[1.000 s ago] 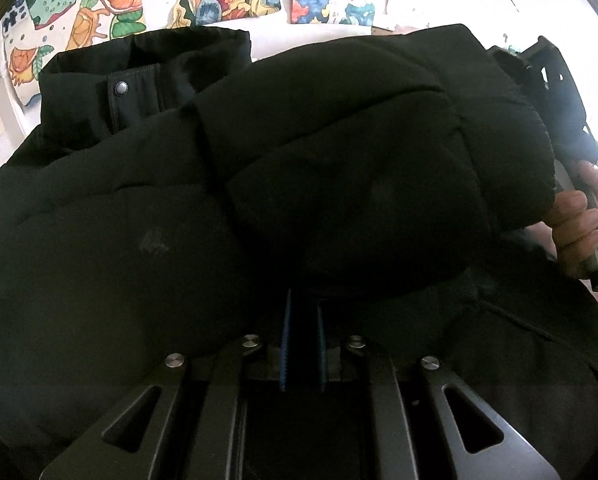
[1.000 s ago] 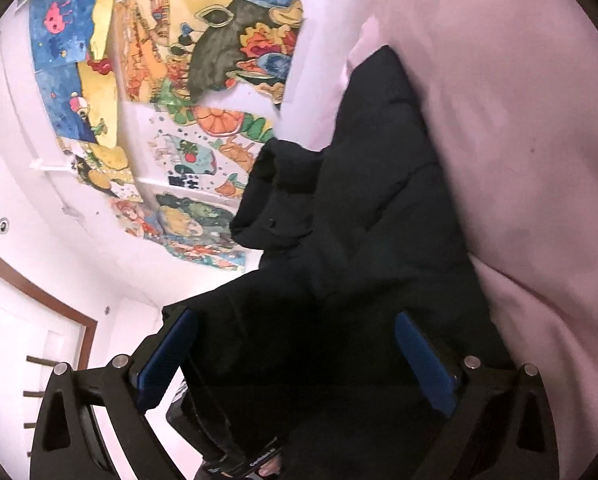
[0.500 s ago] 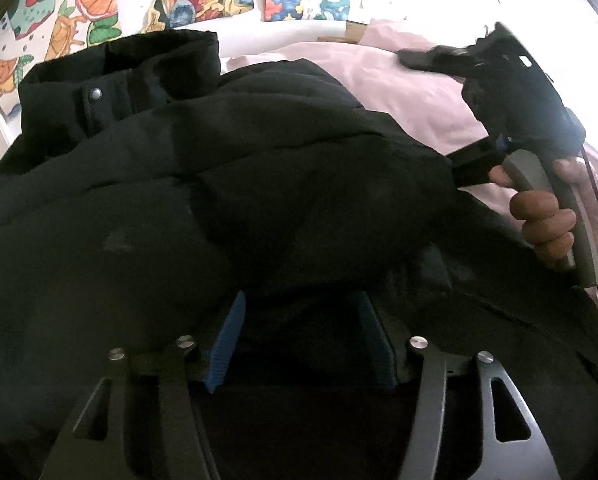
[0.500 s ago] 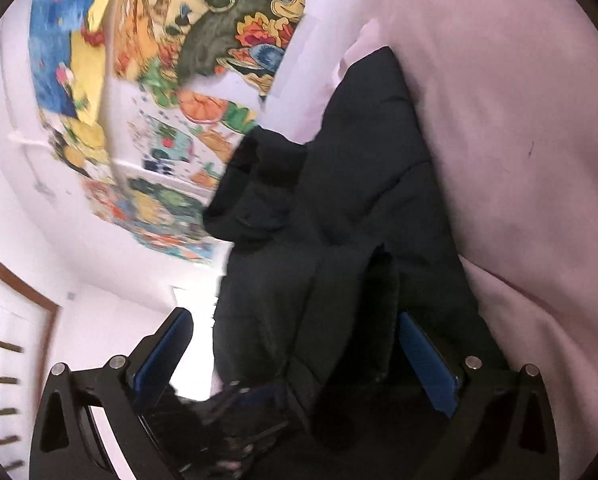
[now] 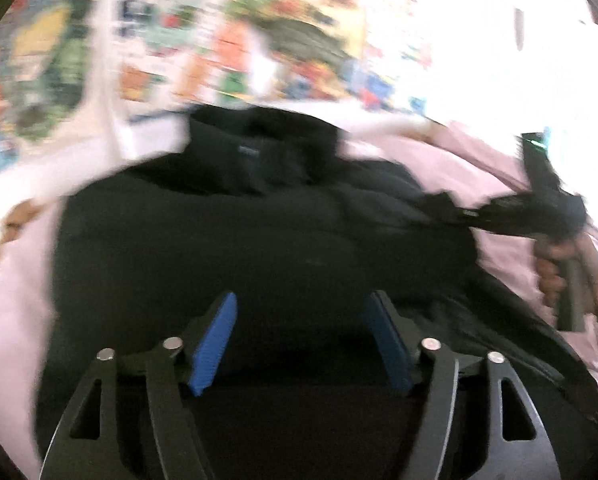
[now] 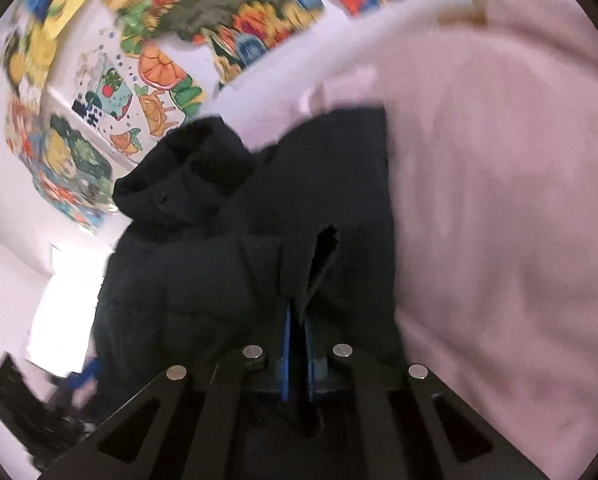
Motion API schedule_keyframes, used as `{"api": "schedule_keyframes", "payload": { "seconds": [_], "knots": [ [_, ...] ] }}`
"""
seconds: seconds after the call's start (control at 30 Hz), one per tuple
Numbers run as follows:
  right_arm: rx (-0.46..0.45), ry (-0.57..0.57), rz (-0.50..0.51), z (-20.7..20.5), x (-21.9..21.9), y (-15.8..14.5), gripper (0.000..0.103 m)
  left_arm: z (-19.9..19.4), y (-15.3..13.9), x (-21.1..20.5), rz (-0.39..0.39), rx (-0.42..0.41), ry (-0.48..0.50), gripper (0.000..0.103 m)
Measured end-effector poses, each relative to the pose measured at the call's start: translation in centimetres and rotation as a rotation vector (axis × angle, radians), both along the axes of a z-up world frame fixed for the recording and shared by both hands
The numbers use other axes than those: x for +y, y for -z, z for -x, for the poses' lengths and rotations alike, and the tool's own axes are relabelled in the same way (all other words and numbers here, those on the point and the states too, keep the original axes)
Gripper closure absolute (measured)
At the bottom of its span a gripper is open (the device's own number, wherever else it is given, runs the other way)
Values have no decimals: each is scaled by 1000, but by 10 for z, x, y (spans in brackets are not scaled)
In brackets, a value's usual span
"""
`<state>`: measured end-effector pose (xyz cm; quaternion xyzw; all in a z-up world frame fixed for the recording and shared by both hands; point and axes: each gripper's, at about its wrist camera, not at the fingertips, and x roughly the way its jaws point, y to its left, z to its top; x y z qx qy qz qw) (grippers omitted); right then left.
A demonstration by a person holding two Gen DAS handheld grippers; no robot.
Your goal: Fold large clothes
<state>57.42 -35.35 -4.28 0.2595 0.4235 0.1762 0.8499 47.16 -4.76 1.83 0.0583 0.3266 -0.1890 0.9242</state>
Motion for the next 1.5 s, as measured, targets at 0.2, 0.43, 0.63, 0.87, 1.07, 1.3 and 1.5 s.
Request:
{"api": "schedule_keyframes", "payload": {
  "seconds": [0.2, 0.43, 0.63, 0.87, 1.07, 1.3, 1.5],
  "knots": [
    [-83, 19, 260, -11, 26, -11, 97, -43, 3, 61, -67, 30, -298, 37],
    [-78, 14, 442, -23, 50, 20, 91, -73, 49, 85, -118, 141, -332, 32],
    [-68, -11, 517, -26, 62, 44, 88, -80, 68, 88, -115, 158, -313, 28],
    [-86, 5, 506, -23, 62, 59, 86, -79, 76, 88, -145, 128, -311, 22],
    [-97, 14, 405, -15, 46, 43, 73, -69, 58, 95, -114, 112, -324, 21],
    [-210, 24, 366, 0, 32, -10, 34, -64, 11, 79, -69, 42, -228, 21],
    [-255, -22, 305, -47, 49, -66, 28, -125, -42, 53, 2, 45, -202, 21]
  ]
}}
